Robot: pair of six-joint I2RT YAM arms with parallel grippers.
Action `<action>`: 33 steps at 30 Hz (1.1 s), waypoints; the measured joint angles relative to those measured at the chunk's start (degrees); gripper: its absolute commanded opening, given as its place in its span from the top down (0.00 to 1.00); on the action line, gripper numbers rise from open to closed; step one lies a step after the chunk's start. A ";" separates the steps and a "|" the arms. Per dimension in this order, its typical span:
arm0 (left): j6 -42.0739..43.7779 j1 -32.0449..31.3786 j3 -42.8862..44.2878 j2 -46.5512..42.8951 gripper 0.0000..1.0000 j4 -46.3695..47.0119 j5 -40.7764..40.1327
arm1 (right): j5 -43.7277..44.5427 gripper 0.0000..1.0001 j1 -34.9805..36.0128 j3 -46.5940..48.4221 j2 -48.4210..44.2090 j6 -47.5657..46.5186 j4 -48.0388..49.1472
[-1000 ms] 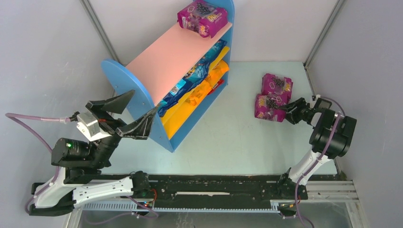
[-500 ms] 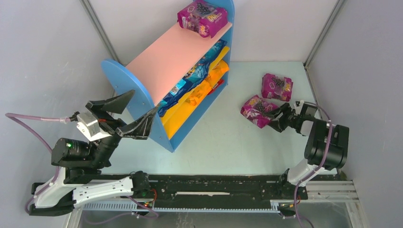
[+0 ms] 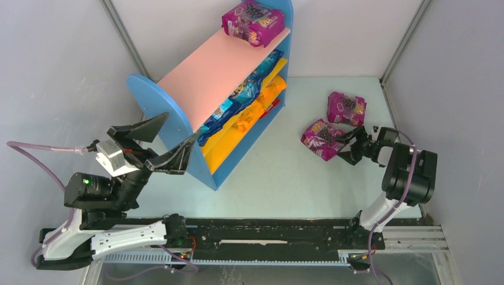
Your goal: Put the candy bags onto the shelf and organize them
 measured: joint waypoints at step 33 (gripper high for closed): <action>-0.22 0.00 0.00 -0.02 0.00 0.00 -0.20 | -1.57 0.75 5.46 -13.55 -19.89 24.04 24.11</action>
